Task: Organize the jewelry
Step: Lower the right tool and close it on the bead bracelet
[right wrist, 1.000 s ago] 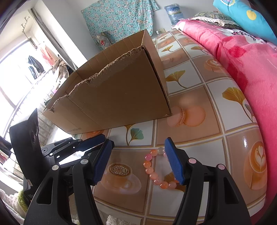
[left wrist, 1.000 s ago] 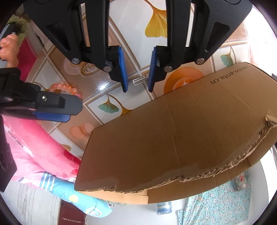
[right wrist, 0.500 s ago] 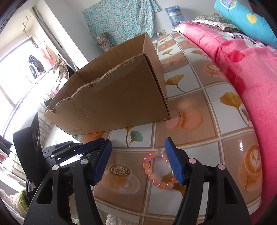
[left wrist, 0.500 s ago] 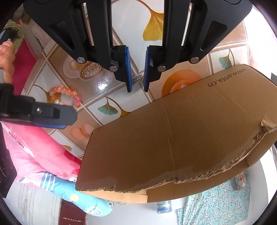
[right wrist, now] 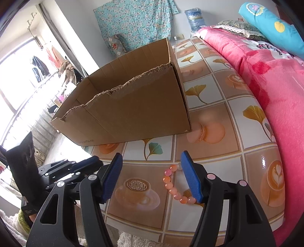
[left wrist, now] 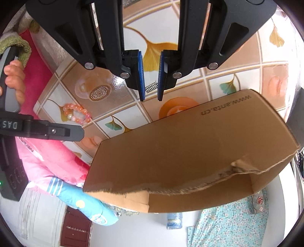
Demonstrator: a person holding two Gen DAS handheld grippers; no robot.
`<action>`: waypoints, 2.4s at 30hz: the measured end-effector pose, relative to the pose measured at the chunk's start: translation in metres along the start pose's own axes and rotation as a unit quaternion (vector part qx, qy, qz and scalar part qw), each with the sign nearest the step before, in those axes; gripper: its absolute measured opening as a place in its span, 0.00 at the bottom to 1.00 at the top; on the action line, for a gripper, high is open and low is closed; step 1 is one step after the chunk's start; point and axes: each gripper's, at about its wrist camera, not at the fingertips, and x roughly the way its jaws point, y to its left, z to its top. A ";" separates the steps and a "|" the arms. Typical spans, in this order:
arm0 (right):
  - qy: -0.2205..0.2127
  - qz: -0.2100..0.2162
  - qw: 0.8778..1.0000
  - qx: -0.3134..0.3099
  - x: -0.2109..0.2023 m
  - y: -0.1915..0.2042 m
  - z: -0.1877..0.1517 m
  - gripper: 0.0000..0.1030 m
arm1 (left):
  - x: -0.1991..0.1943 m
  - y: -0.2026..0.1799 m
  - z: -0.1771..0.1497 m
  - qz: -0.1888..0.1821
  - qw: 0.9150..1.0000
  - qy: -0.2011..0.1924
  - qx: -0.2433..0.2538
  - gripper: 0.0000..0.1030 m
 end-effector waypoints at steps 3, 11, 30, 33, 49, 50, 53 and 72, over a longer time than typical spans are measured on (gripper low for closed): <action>0.004 -0.004 1.000 -0.007 -0.002 0.001 -0.002 0.60 | -0.005 0.004 -0.002 -0.001 1.000 -0.004 -0.008 0.12; 0.036 -0.028 0.998 -0.033 -0.001 0.007 -0.022 0.60 | 0.002 0.011 -0.007 0.018 0.999 0.023 -0.024 0.12; 0.075 -0.083 0.992 -0.051 0.021 0.010 -0.019 0.52 | 0.015 0.010 -0.006 0.032 0.998 0.048 -0.031 0.12; 0.076 -0.089 0.992 -0.056 0.023 0.012 -0.019 0.51 | 0.015 0.011 -0.006 0.032 0.998 0.048 -0.033 0.12; 0.085 -0.095 0.990 -0.068 0.029 0.021 -0.017 0.47 | 0.013 0.014 -0.007 0.031 0.998 0.046 -0.037 0.12; 0.086 -0.094 0.990 -0.069 0.030 0.022 -0.017 0.47 | 0.013 0.014 -0.007 0.031 0.998 0.046 -0.037 0.12; 0.087 -0.087 0.990 -0.068 0.030 0.025 -0.018 0.47 | 0.012 0.015 -0.006 0.030 0.998 0.046 -0.039 0.12; 0.083 -0.133 0.981 -0.114 0.037 0.031 -0.017 0.35 | 0.012 0.015 -0.006 0.031 0.998 0.044 -0.040 0.12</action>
